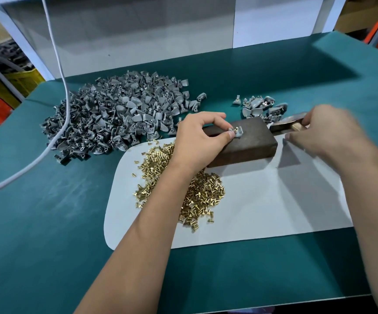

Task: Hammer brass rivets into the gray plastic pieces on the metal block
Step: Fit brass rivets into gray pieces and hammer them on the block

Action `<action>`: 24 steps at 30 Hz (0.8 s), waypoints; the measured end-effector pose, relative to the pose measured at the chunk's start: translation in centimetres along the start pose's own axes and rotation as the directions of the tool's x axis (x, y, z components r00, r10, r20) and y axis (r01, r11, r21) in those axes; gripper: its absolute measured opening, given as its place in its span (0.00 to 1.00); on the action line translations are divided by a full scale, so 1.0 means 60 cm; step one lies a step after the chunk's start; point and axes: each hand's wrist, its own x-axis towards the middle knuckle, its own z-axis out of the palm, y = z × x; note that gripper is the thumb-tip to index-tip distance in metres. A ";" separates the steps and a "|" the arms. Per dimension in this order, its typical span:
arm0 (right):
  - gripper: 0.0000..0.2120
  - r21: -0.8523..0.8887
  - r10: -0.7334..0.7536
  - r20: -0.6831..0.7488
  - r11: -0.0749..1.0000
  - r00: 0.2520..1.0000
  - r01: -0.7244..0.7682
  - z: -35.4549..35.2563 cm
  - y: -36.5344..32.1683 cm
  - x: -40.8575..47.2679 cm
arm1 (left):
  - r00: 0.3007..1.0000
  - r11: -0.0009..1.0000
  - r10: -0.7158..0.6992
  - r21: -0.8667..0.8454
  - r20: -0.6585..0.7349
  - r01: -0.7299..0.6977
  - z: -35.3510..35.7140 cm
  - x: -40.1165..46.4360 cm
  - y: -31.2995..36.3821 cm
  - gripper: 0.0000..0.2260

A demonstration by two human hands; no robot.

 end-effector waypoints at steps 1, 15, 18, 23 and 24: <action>0.12 -0.006 0.013 0.012 1.000 1.000 -0.013 0.000 0.001 0.000 | 1.000 1.000 -0.009 -0.003 0.001 0.009 0.000 0.000 0.000 0.07; 0.17 0.276 -0.042 -0.114 0.958 0.993 0.072 -0.009 -0.009 0.000 | 0.999 0.999 -0.043 -0.003 0.029 0.043 -0.003 0.001 0.001 0.04; 0.17 0.396 -0.081 -0.162 0.908 0.984 0.140 -0.019 -0.028 -0.013 | 0.999 0.999 -0.040 0.001 0.036 0.040 -0.003 0.003 -0.001 0.04; 0.19 0.446 -0.206 -0.198 0.852 0.958 0.275 -0.036 -0.060 -0.035 | 0.999 1.000 -0.030 -0.004 0.038 0.030 -0.002 0.005 -0.008 0.04; 0.19 0.466 -0.225 -0.185 0.837 0.957 0.287 -0.038 -0.065 -0.038 | 0.999 1.000 -0.031 -0.001 0.038 0.031 -0.002 0.006 -0.008 0.04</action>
